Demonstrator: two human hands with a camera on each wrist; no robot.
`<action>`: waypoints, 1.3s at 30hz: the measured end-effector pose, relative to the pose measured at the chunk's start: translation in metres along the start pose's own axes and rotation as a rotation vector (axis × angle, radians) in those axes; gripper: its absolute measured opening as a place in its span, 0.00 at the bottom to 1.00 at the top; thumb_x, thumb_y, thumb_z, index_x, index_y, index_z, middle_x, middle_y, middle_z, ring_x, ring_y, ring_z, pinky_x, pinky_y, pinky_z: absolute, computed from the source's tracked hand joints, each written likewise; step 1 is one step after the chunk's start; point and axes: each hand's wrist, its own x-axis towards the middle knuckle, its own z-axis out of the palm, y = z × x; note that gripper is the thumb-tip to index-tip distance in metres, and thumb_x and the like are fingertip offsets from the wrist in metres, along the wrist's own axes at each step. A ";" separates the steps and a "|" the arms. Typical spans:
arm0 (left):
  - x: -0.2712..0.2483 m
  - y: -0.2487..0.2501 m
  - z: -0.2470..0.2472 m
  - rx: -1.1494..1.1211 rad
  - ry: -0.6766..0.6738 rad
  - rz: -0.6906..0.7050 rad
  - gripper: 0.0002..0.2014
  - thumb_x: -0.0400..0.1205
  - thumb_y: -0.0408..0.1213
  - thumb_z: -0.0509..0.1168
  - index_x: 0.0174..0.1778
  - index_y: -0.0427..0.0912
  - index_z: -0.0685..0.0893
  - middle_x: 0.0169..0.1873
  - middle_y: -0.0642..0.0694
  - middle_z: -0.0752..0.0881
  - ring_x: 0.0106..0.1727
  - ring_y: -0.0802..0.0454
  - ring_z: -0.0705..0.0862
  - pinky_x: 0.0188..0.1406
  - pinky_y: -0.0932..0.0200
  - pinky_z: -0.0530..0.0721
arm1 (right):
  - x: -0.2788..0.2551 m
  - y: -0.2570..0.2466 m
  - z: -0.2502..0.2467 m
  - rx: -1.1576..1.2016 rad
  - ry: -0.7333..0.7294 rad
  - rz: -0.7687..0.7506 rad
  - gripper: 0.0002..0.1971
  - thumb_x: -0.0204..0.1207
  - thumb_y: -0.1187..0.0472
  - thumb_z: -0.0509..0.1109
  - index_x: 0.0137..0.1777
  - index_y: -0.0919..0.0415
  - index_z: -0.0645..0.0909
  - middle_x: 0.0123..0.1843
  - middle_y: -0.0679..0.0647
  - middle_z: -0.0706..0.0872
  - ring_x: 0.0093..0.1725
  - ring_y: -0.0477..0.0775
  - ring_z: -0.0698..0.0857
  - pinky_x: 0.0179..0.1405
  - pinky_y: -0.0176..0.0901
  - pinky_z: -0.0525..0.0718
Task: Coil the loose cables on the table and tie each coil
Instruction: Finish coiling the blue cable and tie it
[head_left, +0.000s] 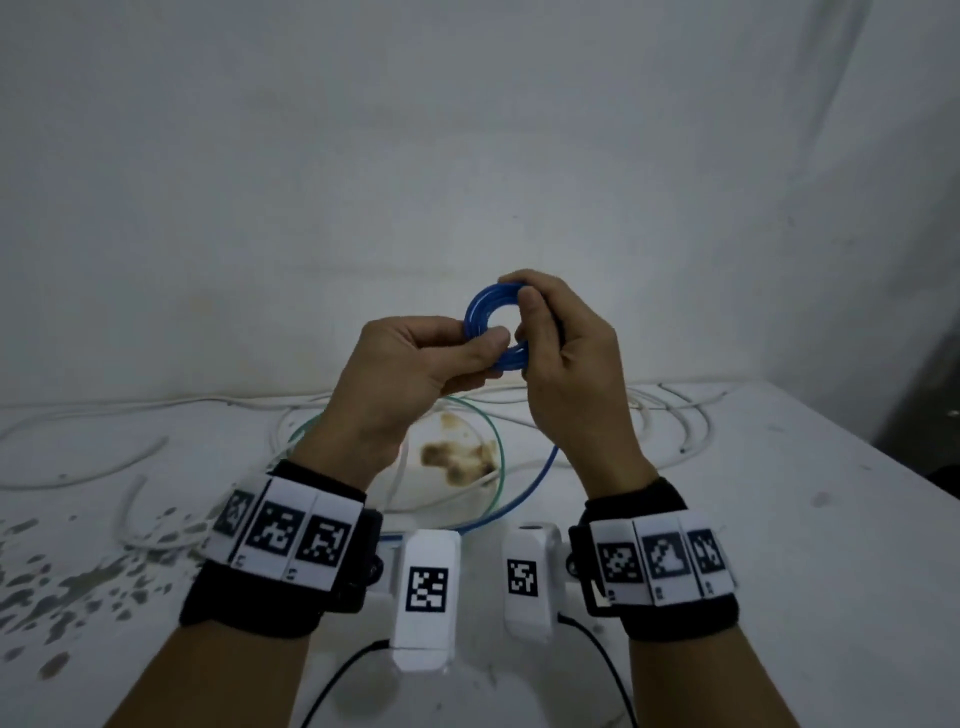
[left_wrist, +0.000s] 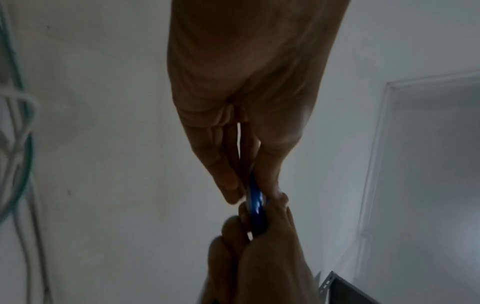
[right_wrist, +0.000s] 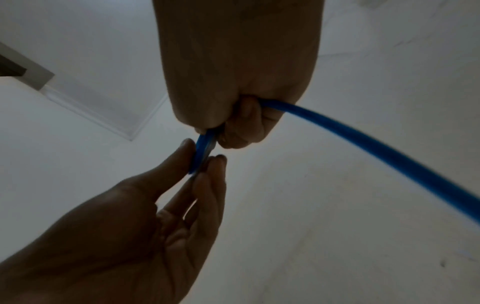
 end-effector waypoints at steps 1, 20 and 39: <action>-0.001 0.001 -0.005 0.050 -0.031 -0.013 0.17 0.69 0.45 0.74 0.46 0.37 0.92 0.42 0.38 0.93 0.42 0.47 0.91 0.45 0.60 0.89 | -0.001 0.001 -0.001 -0.020 -0.041 -0.005 0.11 0.88 0.64 0.60 0.58 0.60 0.85 0.41 0.45 0.85 0.33 0.49 0.78 0.34 0.44 0.78; 0.002 -0.013 -0.010 -0.082 -0.008 -0.145 0.10 0.81 0.38 0.70 0.50 0.35 0.91 0.43 0.41 0.92 0.45 0.51 0.90 0.45 0.64 0.88 | -0.007 0.014 0.020 0.082 -0.007 0.040 0.13 0.89 0.66 0.56 0.58 0.63 0.83 0.41 0.40 0.82 0.39 0.37 0.80 0.42 0.27 0.75; 0.006 -0.020 -0.024 0.195 -0.036 -0.140 0.12 0.84 0.43 0.68 0.49 0.40 0.92 0.42 0.44 0.93 0.43 0.53 0.90 0.42 0.61 0.87 | -0.007 0.028 0.014 -0.058 -0.227 0.057 0.12 0.89 0.66 0.58 0.55 0.60 0.84 0.46 0.42 0.87 0.44 0.34 0.83 0.46 0.26 0.76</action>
